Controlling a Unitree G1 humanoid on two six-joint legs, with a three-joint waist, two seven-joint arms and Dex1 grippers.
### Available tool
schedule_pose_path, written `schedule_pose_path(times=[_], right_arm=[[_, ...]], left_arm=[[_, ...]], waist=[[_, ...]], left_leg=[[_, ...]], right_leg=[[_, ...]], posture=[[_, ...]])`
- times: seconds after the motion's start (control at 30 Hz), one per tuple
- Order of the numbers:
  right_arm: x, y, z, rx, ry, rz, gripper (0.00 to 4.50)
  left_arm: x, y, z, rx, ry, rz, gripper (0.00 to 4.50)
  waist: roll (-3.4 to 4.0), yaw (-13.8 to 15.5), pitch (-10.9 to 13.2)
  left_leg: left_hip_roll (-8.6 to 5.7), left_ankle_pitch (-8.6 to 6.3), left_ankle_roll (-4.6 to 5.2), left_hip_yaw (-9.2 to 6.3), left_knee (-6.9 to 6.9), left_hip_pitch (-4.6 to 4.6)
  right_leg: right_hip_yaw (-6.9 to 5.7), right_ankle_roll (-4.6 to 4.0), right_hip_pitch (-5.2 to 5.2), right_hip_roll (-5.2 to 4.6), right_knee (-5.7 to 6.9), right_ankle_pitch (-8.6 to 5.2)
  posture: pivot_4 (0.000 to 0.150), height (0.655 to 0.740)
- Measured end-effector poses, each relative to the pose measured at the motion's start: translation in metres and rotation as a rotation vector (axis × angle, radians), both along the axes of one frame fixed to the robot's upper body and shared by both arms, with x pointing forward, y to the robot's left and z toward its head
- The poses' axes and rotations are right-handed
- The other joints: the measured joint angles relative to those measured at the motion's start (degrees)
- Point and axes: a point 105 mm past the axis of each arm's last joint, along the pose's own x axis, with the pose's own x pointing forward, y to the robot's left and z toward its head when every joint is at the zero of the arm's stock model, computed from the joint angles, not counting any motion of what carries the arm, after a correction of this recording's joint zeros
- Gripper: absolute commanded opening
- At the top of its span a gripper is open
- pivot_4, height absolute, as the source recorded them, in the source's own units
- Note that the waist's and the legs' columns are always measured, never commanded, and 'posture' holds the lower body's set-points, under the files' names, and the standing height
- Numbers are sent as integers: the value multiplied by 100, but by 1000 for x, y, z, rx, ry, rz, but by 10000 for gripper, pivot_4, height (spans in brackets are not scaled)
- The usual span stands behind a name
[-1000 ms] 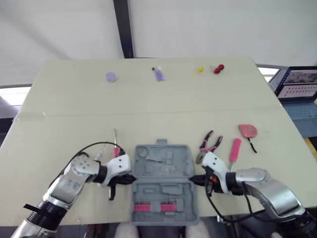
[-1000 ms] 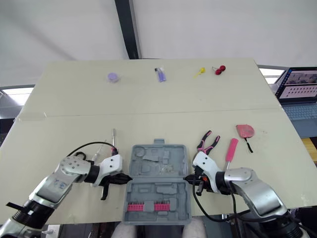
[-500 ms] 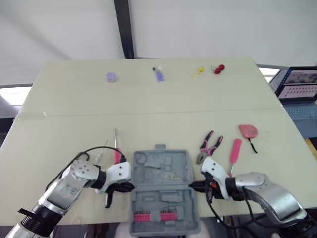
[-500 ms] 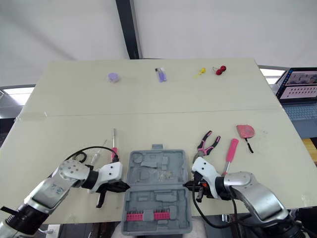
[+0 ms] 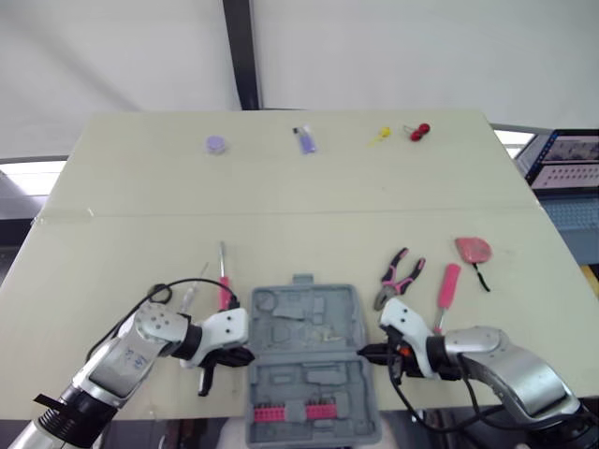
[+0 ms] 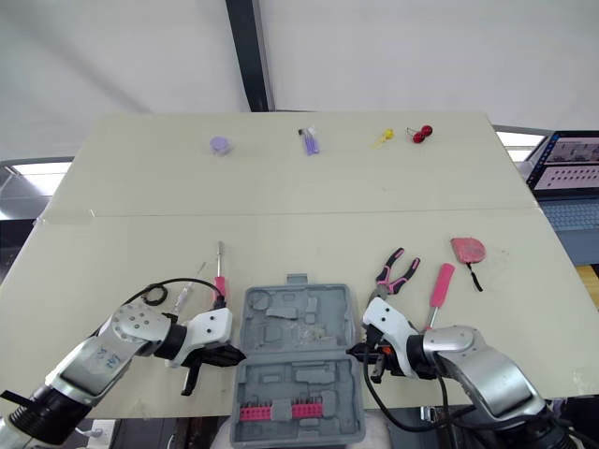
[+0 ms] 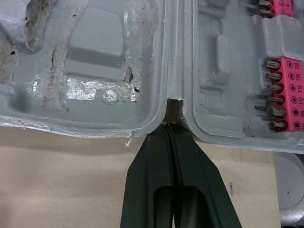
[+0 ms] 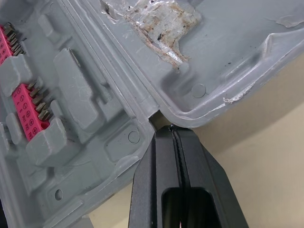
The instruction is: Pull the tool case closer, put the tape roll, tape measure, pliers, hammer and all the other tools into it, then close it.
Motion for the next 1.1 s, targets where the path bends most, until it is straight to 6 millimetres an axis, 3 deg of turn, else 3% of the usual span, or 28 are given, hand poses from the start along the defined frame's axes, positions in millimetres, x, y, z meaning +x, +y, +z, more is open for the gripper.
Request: schedule_pose_path(times=[0.63,1.1], right_arm=[[-3,-1,-3,-5,9,2,352],[3,-26,0,-40,-13,-53,352]], left_arm=[[2,0,1,-6,-8,-3,429],[0,17,2,-25,18,80,429]], waist=[[0,15,0],[-1,1,-1]], left_leg=[[0,0,0,0,0,0],[1,0,0,0,-1,-1]], right_leg=[[0,0,1,0,0,0],[0,-1,-2,0,0,0]], posture=[[1500,7400],[1500,7400]])
